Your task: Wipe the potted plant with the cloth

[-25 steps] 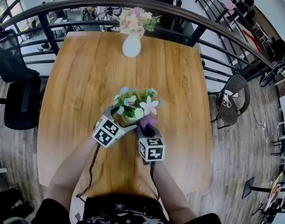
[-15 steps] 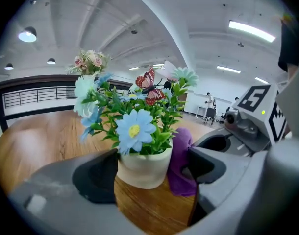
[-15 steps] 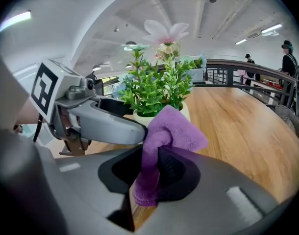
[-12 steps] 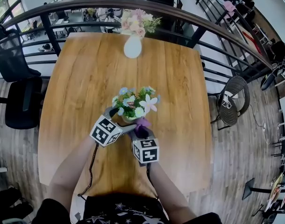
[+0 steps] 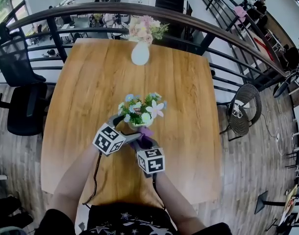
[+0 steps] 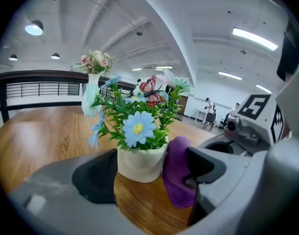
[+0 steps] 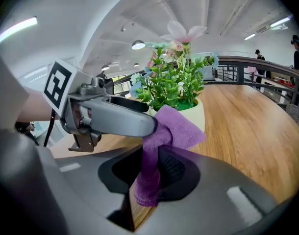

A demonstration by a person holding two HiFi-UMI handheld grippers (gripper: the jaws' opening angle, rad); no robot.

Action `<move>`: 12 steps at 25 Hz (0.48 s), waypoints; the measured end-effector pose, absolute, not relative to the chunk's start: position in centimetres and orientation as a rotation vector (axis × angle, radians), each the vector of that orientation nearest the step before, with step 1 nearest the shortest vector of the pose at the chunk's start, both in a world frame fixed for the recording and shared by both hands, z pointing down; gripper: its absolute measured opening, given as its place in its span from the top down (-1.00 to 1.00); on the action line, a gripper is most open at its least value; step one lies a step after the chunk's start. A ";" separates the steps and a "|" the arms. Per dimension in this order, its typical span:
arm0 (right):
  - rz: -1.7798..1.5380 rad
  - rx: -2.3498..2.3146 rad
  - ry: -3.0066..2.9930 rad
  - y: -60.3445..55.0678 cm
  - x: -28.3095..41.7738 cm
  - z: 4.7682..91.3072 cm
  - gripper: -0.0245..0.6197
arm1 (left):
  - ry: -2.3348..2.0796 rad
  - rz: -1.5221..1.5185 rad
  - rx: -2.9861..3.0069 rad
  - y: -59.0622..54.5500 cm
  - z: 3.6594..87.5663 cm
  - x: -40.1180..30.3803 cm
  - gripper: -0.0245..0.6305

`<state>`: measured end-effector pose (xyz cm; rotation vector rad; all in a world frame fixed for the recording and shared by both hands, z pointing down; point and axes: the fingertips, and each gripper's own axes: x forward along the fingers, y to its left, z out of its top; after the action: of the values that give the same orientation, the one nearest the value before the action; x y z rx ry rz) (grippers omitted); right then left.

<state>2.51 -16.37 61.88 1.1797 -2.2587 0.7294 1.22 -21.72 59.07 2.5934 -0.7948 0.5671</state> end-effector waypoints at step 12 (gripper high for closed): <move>0.679 1.195 -2.292 -13.7 5.2 59.0 0.66 | -0.944 0.590 2.549 -17.7 56.5 -0.5 -0.49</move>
<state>5.23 -13.69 59.00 1.1954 -2.2919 0.6794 -0.47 -17.69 56.54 2.5491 -0.9440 0.5896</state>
